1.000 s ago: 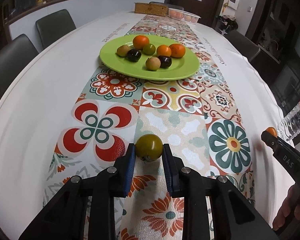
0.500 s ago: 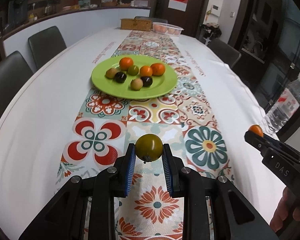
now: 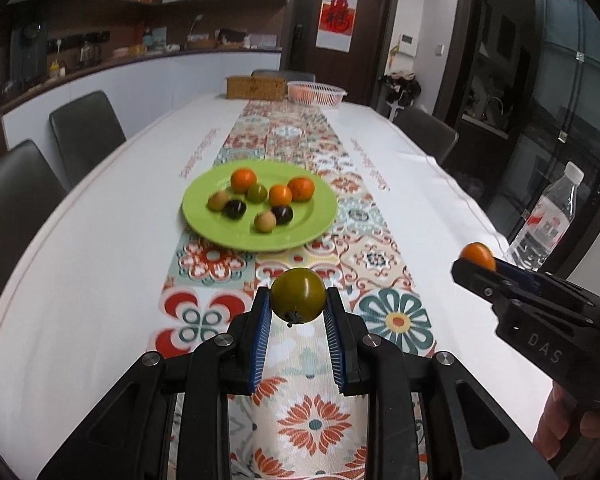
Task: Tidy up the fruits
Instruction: 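Lower both held fruits onto the green plate and open both grippers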
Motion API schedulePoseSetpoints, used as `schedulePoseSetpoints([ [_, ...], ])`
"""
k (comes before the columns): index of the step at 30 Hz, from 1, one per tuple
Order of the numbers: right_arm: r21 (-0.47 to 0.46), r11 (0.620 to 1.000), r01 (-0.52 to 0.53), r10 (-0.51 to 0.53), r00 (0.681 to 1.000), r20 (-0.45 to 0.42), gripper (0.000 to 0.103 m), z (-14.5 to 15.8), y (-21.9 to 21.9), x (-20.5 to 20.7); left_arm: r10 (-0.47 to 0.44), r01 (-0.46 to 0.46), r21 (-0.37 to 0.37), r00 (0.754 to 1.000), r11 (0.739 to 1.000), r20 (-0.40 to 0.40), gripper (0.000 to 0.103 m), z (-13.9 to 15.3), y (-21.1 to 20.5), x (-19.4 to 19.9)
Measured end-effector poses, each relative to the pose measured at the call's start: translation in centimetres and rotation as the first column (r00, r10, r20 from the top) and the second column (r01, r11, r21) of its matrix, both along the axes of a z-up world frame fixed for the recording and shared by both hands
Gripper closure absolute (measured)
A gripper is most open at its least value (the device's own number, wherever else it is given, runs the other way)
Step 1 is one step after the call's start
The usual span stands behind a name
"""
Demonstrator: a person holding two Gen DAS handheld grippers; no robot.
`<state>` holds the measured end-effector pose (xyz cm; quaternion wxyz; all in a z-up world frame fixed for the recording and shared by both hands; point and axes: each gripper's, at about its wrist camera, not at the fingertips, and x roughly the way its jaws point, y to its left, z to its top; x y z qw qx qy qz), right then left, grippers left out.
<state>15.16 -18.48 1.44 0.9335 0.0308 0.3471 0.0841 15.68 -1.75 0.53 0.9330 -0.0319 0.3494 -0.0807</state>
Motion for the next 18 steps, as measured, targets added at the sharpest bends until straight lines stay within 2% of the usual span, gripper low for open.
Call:
schedulePoseSetpoints([
  [7,-0.003,1.0,-0.03,0.031,0.999,0.045,0.071,1.5,1.3,0.7,-0.007,0.006,0.005,0.999,1.0,0.054,0.077,1.7,0.7,0.7],
  [18,-0.021,0.999,-0.05,0.051,0.994,0.094,0.071,3.0,3.0,3.0,0.0,-0.001,0.014,0.996,1.0,0.093,0.077,2.8,1.6,3.1],
])
